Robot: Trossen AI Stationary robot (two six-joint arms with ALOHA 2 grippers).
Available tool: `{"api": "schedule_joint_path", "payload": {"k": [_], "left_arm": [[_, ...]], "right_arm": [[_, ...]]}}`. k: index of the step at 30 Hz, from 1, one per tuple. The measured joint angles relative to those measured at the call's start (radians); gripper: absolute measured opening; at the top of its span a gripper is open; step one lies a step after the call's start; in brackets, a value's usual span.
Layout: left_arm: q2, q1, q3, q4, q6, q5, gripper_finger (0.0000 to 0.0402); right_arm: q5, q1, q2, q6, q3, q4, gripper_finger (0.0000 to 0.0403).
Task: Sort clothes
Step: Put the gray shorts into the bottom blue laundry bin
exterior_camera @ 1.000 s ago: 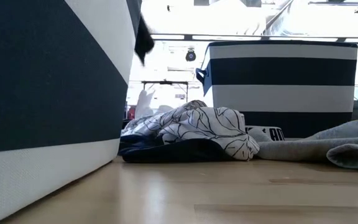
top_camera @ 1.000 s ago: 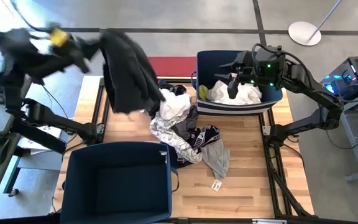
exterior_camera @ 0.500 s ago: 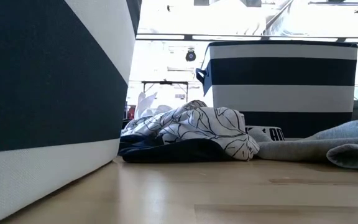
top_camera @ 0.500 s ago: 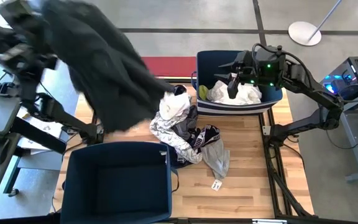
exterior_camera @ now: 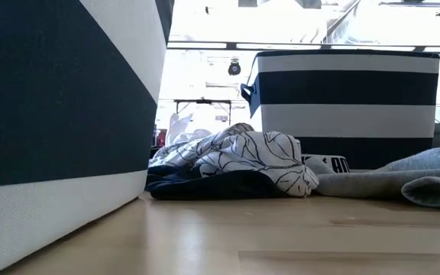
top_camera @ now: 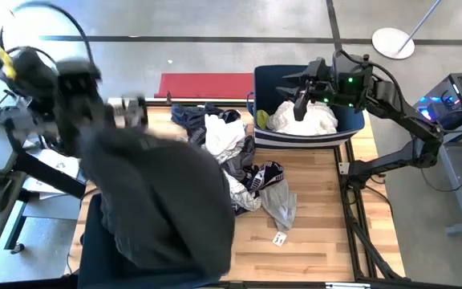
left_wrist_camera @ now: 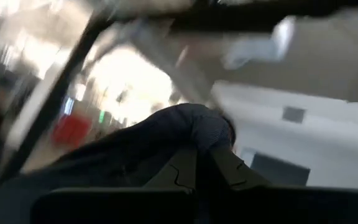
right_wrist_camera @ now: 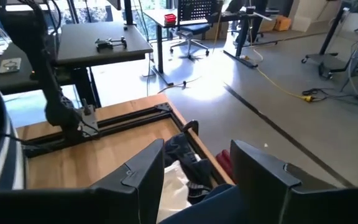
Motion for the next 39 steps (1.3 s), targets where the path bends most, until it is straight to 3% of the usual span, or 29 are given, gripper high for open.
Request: {"api": "schedule_joint_path", "payload": {"k": [4, 9, 11, 14, 19, 27, 34, 39], "left_arm": [[-0.018, -0.137, 0.001, -0.4, -0.116, -0.197, 0.0], [-0.006, -0.294, -0.002, -0.934, -0.424, -0.451, 0.0], [0.007, -0.337, -0.001, -1.079, -0.583, -0.486, 0.0], [0.042, -0.387, 0.001, -1.224, -0.777, -0.459, 0.0], [0.133, -0.439, -0.002, -1.207, -0.895, -0.427, 0.0], [0.289, -0.465, -0.002, -1.118, -1.203, -0.148, 0.0], [0.362, -0.455, -0.001, -1.086, -1.206, -0.14, 0.0], [0.372, -0.389, -0.044, -1.164, -1.062, -0.151, 0.0]], "right_arm": [[0.0, -0.017, 0.0, -0.009, 0.0, 0.002, 0.0173], [0.0, -0.038, 0.0, -0.032, 0.0, 0.004, 0.0173], [0.0, -0.045, 0.0, -0.046, 0.0, 0.01, 0.0173], [0.0, -0.054, 0.0, -0.066, 0.0, 0.023, 0.0173], [0.0, -0.057, 0.0, -0.113, 0.0, 0.057, 0.0173], [-0.005, -0.057, 0.0, -0.211, 0.0, 0.042, 0.0173], [-0.008, -0.057, 0.0, -0.219, 0.0, -0.059, 0.0173], [-0.011, -0.044, -0.006, -0.204, 0.0, -0.13, 0.0173]]}}
